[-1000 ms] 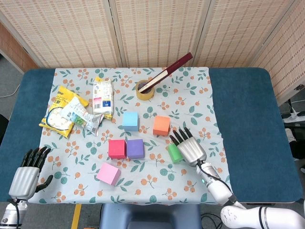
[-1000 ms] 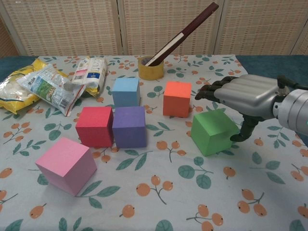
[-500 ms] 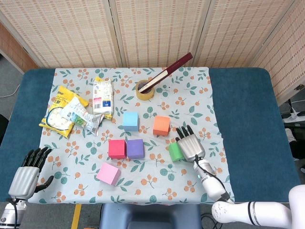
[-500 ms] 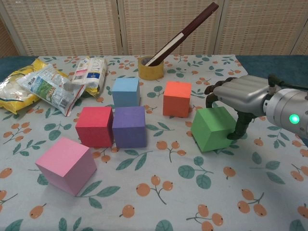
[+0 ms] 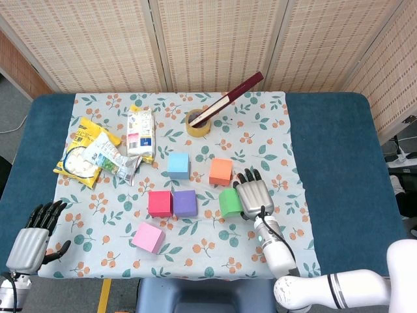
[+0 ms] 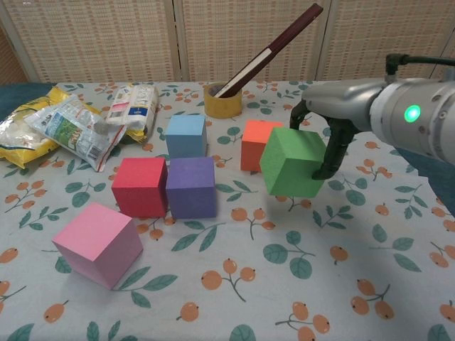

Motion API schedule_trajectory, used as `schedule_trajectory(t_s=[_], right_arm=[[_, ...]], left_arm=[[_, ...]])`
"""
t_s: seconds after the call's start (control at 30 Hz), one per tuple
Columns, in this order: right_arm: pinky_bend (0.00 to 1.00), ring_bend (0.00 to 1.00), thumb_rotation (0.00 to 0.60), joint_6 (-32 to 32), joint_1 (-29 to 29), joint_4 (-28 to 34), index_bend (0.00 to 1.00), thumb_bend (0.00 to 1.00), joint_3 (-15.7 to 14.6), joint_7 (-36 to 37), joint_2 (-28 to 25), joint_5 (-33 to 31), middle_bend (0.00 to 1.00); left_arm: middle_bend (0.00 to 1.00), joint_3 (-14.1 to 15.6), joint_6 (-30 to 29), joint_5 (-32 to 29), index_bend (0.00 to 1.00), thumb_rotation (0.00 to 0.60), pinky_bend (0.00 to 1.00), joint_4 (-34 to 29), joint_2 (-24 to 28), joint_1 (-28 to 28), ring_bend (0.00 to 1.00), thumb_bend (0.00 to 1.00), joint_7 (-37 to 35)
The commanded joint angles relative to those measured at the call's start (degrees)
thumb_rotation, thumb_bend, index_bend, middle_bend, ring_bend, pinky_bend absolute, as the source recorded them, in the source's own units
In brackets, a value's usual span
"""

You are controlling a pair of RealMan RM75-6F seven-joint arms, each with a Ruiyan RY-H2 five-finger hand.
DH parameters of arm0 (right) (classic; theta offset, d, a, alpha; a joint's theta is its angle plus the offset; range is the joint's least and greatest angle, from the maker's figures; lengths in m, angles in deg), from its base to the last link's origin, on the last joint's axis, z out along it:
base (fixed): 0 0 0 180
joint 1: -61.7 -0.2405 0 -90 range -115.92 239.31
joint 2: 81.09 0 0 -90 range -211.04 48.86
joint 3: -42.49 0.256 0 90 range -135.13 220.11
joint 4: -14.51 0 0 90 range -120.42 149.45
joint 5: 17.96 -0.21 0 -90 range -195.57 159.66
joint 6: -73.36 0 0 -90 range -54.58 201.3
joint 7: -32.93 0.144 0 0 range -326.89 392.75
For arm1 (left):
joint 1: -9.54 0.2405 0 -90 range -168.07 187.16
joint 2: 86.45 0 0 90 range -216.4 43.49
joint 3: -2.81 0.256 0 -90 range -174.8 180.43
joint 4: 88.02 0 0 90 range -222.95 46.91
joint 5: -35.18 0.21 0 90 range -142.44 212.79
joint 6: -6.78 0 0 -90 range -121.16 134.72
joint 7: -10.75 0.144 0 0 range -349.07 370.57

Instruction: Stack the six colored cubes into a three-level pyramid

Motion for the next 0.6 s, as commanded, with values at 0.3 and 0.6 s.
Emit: schedule_trajectory(t_s=[0.3, 0.6], right_arm=[[0.07, 0.0, 0.6, -9.8, -11.5, -8.7, 0.71, 0.24, 2.9, -8.2, 13.7, -6.9, 0.13], [0.07, 0.0, 0.6, -10.2, -13.8, -15.6, 0.7, 0.24, 3.3, -8.7, 17.6, -7.7, 0.13]], left_arm=[[0.03, -0.5, 0.6, 0.9, 0.0, 0.6, 0.05, -1.3, 0.9, 0.9, 0.0, 0.32, 0.4], [0.03, -1.2, 1.3, 1.1, 0.0, 0.6, 0.05, -1.4, 1.2, 1.2, 0.0, 0.32, 0.0]])
